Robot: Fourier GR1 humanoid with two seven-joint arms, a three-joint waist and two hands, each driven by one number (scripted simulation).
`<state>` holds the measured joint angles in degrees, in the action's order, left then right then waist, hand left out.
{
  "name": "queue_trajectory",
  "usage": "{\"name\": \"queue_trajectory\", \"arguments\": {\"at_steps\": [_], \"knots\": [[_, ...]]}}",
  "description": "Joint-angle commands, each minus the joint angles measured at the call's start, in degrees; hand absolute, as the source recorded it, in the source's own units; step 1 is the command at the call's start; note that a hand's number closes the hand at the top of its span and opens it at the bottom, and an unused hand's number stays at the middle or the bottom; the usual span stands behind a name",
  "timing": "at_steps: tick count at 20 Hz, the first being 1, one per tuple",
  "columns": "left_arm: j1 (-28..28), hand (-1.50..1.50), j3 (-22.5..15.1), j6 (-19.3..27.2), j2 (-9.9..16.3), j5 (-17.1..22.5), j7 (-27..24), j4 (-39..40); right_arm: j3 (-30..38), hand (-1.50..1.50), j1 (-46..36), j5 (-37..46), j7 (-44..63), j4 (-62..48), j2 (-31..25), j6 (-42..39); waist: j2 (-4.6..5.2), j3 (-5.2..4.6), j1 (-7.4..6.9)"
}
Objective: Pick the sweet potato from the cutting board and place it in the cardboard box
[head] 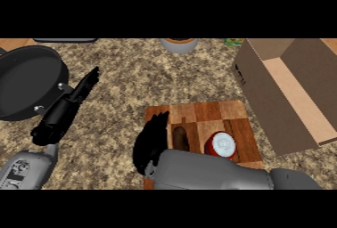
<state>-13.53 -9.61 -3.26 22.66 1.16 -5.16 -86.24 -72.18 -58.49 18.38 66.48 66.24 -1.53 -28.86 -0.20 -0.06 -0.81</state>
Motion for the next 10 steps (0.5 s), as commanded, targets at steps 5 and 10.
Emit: {"name": "queue_trajectory", "arguments": {"at_steps": [5,10], "knots": [[1.80,0.00,0.66,-1.08,-0.49,-0.59,0.88,-2.32,1.52,-1.50,2.52,3.24,5.82,-2.64,1.46,-1.87,0.13,0.04,0.02],[1.93,0.00,2.01,-2.07,-0.45,-0.46,-2.04,-0.11,0.18,-1.50,5.59,5.10,5.89,-5.32,1.46,0.34,0.19,0.02,-0.12]]}}
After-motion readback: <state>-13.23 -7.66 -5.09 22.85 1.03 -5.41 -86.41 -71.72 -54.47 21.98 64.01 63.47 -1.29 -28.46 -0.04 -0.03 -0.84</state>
